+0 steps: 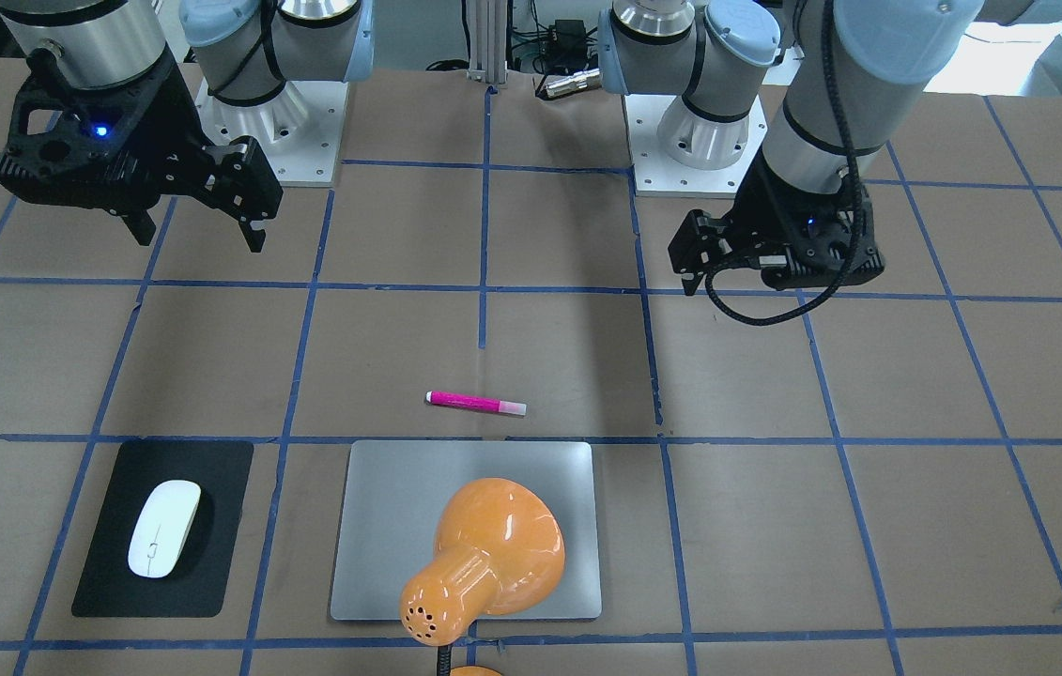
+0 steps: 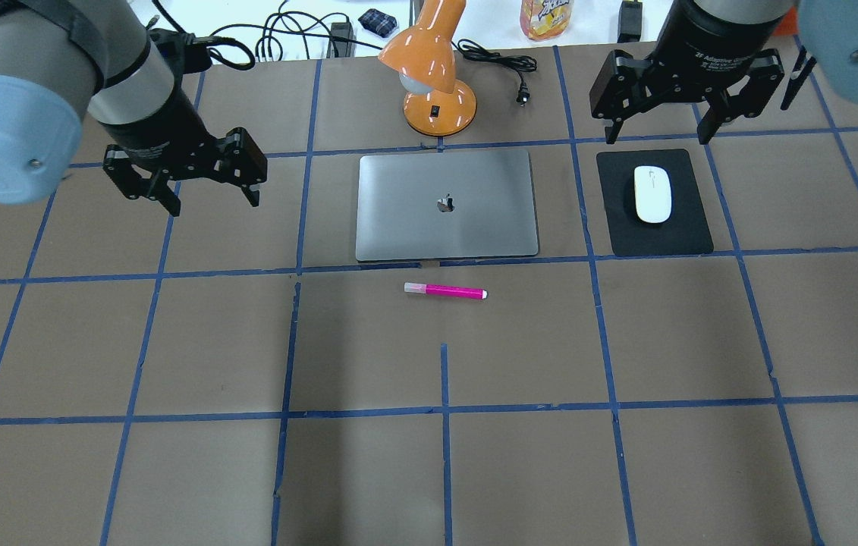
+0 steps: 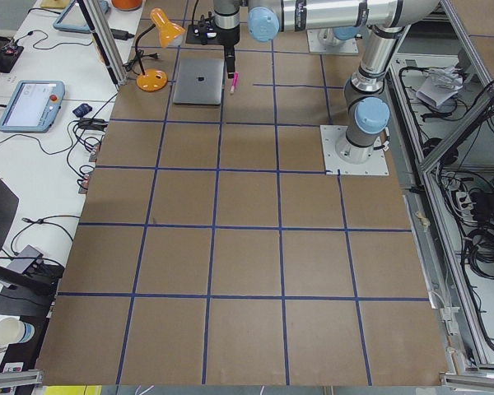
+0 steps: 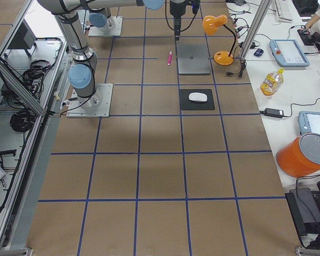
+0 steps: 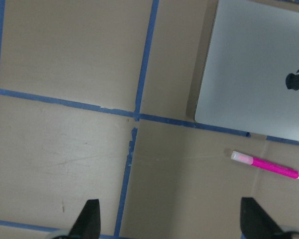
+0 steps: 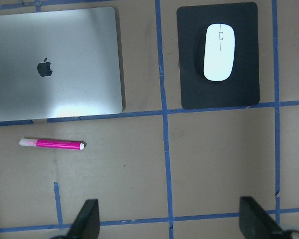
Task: Place pen and mouse around notebook
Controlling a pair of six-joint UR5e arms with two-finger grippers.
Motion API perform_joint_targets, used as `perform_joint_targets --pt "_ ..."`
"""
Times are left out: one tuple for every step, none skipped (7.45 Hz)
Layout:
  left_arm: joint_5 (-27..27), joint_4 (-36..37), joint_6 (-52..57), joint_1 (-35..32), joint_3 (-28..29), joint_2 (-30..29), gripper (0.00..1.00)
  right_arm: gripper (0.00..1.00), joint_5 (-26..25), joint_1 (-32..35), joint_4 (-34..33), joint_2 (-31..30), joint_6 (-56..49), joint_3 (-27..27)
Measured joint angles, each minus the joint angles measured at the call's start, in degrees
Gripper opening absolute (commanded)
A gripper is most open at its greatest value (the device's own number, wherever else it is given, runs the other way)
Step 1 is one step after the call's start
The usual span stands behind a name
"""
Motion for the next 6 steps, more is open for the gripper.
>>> perform_joint_targets --pt "0.5 -1.8 2.4 1.7 -0.4 1.8 1.00 1.00 0.0 0.0 0.0 -0.1 0.0 0.1" --pt "0.7 -3.0 4.1 2.6 -0.9 3.4 1.00 1.00 0.0 0.0 0.0 -0.1 0.0 0.2" --pt "0.8 -3.5 4.9 2.8 -1.4 4.4 1.00 1.00 0.0 0.0 0.1 -0.1 0.0 0.2" --pt "0.8 -3.7 5.1 2.7 -1.9 5.2 1.00 1.00 0.0 0.0 0.1 -0.1 0.0 0.2" --pt "0.7 -3.8 5.2 2.6 -2.7 5.9 1.00 1.00 0.0 0.0 0.1 -0.1 0.0 0.2" --pt "0.7 -3.8 5.2 2.6 -3.5 6.5 1.00 1.00 0.0 0.0 0.1 -0.1 0.0 0.2"
